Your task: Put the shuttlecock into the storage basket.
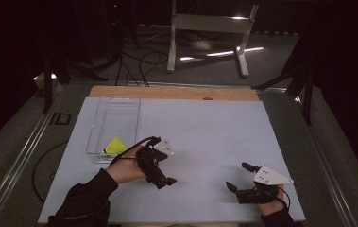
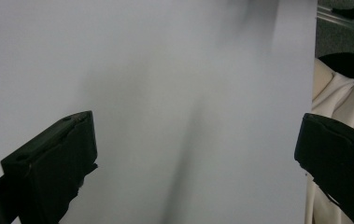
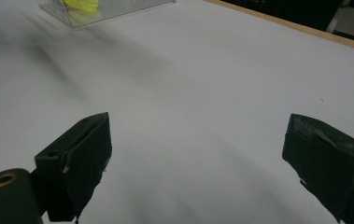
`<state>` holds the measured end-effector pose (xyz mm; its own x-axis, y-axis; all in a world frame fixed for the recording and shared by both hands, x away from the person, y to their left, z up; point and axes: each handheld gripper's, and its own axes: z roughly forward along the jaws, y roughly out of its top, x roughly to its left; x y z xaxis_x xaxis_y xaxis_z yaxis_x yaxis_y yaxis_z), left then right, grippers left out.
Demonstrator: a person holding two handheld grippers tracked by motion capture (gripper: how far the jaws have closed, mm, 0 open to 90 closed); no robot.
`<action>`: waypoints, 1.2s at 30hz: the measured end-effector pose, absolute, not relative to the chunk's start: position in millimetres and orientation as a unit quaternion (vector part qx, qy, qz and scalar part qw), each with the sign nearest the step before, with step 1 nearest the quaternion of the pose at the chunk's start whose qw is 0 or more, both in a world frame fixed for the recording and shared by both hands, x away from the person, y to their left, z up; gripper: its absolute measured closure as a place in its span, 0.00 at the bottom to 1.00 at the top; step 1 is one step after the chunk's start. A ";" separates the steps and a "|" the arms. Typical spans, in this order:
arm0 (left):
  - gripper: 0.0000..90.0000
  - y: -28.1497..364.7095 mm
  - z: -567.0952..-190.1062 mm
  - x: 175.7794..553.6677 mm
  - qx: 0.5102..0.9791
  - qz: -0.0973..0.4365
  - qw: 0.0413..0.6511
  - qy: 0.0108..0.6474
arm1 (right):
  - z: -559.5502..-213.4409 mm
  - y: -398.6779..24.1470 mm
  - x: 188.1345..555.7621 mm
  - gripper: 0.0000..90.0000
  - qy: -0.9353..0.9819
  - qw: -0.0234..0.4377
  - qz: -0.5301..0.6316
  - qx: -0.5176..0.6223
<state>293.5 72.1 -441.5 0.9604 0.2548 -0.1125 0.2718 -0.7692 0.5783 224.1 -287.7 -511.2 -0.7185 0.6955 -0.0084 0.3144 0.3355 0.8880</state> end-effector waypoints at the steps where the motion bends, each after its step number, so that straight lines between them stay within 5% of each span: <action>1: 0.00 72.4 -443.9 291.8 0.939 -0.016 0.312 0.141 | -511.3 -287.6 224.1 0.09 0.793 0.198 0.481 0.318; 36: 0.00 155.0 -496.4 246.0 0.896 0.029 0.363 0.253 | -513.1 -286.5 224.7 0.09 0.795 0.193 0.478 0.321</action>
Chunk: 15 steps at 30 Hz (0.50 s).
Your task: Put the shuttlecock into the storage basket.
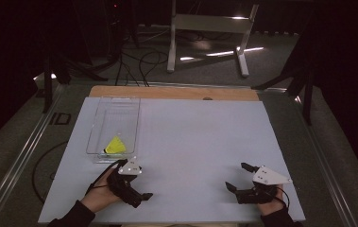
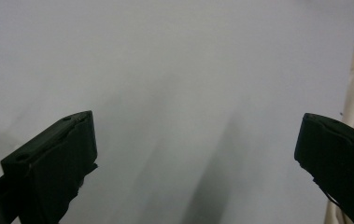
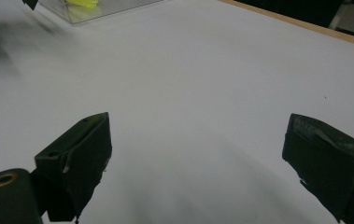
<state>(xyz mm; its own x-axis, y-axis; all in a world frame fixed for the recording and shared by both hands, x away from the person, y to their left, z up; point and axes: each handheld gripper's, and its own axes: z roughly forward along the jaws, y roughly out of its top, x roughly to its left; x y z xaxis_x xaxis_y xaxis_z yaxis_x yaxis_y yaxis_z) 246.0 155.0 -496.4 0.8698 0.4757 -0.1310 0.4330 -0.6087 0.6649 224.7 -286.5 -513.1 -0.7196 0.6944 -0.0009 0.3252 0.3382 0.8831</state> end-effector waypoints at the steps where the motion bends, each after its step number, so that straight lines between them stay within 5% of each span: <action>1: 0.00 157.4 -497.2 244.7 0.893 0.031 0.368 0.255 | -513.0 -286.6 224.6 0.09 0.795 0.193 0.477 0.321; 15: 0.00 186.6 -507.3 236.7 0.864 0.049 0.390 0.314 | -513.1 -286.5 224.8 0.09 0.796 0.194 0.476 0.319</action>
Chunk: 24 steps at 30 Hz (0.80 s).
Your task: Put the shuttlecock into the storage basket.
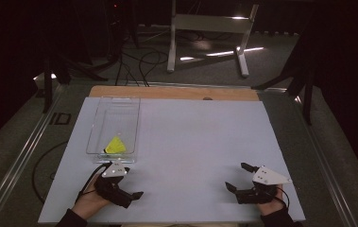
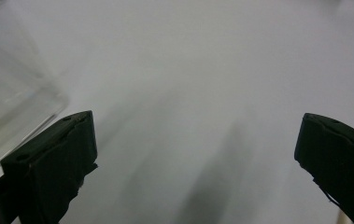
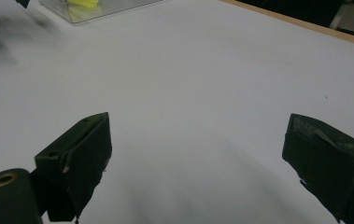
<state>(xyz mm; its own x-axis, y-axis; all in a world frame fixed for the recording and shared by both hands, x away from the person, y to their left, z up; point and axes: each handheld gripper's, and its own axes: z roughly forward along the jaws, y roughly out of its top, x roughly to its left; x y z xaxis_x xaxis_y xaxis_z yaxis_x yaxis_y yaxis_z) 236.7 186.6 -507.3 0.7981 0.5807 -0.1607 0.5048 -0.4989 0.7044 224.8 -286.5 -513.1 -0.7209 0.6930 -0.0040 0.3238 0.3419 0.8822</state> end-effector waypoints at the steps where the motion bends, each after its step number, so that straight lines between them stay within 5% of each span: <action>1: 0.00 188.3 -507.8 236.1 0.861 0.048 0.395 0.317 | -513.0 -286.7 224.7 0.09 0.796 0.193 0.476 0.320; 24: 0.00 195.9 -522.9 230.2 0.833 0.116 0.407 0.357 | -513.7 -286.9 224.9 0.09 0.797 0.191 0.477 0.317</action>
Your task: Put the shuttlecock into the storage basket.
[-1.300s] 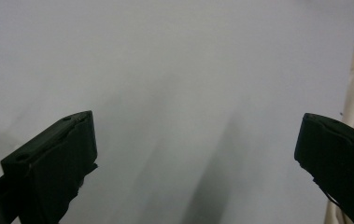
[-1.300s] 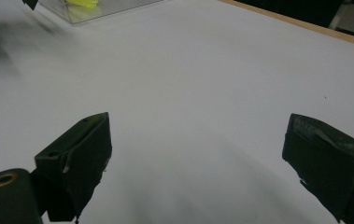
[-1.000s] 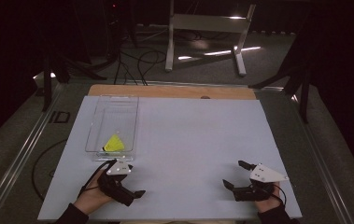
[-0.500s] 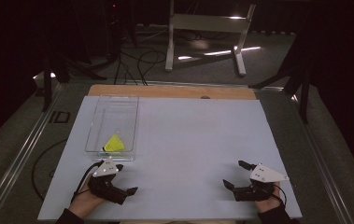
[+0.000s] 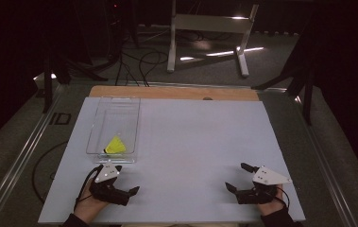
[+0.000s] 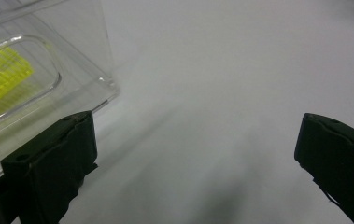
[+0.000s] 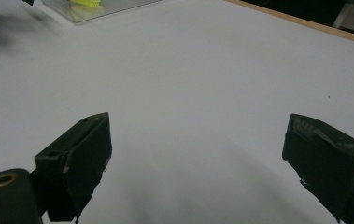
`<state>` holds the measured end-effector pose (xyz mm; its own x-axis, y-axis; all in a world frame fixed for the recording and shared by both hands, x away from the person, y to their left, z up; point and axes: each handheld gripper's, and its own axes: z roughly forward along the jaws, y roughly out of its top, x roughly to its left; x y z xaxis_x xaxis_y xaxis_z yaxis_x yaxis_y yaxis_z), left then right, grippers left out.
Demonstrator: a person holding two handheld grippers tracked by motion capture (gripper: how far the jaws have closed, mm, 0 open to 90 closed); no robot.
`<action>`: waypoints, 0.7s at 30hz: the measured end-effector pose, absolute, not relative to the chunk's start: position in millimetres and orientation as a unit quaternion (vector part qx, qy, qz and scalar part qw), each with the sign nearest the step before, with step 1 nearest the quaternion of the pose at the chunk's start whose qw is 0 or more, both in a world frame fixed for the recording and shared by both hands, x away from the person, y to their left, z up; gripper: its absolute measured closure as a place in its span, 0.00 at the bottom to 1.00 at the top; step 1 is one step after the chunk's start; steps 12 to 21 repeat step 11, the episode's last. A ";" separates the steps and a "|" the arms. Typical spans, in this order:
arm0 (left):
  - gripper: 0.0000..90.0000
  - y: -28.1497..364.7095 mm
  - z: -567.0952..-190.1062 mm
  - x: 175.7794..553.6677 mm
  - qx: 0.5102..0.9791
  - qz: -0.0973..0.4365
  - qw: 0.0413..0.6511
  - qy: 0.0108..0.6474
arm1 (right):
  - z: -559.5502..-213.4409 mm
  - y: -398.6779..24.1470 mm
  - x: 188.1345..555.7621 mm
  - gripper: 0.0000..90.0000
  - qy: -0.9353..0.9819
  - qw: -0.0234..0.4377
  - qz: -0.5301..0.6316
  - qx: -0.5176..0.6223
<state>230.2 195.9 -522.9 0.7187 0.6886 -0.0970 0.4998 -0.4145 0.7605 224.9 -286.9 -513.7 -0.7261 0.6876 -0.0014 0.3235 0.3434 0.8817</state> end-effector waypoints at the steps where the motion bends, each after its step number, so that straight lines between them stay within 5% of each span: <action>1: 0.00 196.1 -523.0 230.2 0.832 0.118 0.407 0.358 | -513.6 -286.9 224.8 0.09 0.797 0.190 0.477 0.317; 21: 0.00 198.7 -523.1 231.0 0.823 0.118 0.417 0.366 | -514.7 -287.1 225.4 0.09 0.797 0.186 0.478 0.318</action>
